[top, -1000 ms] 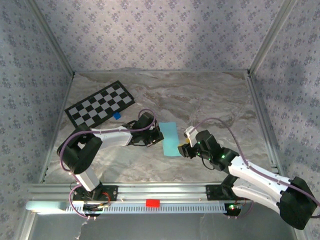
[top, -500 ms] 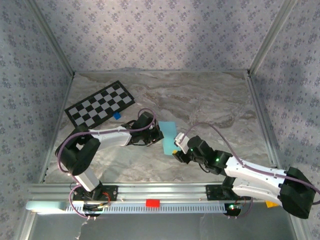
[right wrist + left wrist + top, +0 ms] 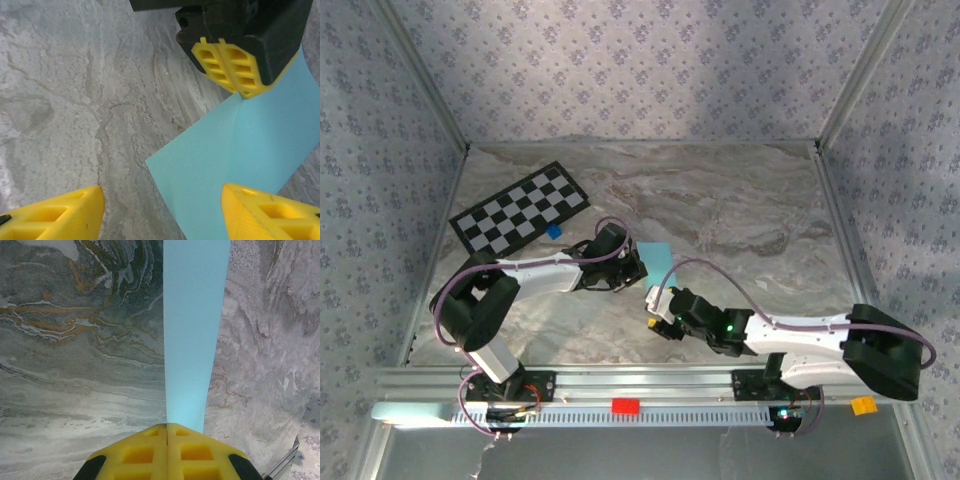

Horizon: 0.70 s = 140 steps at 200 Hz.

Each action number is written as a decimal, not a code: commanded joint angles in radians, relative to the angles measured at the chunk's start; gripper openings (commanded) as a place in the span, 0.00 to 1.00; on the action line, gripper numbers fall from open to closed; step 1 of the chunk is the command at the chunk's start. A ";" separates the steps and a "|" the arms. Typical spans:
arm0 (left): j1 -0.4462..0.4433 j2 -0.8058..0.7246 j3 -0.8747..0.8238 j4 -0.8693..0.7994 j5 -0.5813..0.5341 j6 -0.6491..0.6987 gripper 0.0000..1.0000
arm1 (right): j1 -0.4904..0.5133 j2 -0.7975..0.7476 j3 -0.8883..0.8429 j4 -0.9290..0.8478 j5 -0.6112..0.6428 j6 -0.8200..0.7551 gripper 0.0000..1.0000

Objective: Fold a paper plane with a square sheet of paper (pick it up from the middle)
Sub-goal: Third fold the triangle at the center of the table.

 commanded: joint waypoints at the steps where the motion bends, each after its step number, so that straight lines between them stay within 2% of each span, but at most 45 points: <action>1: 0.007 0.005 0.012 0.005 0.004 -0.017 0.01 | 0.019 0.030 0.029 0.063 0.114 -0.017 0.65; 32: 0.008 0.007 0.014 0.005 0.009 -0.018 0.01 | 0.019 0.039 0.003 0.108 0.104 -0.011 0.65; 84: 0.007 -0.009 0.004 0.003 0.002 -0.016 0.01 | 0.020 0.010 -0.010 0.064 0.066 -0.058 0.66; 114: 0.008 -0.024 -0.007 0.005 -0.009 -0.020 0.01 | -0.008 -0.069 -0.028 -0.019 -0.045 -0.113 0.66; 140: 0.007 -0.028 -0.012 0.005 -0.011 -0.022 0.01 | -0.041 -0.110 -0.060 0.003 -0.079 -0.122 0.66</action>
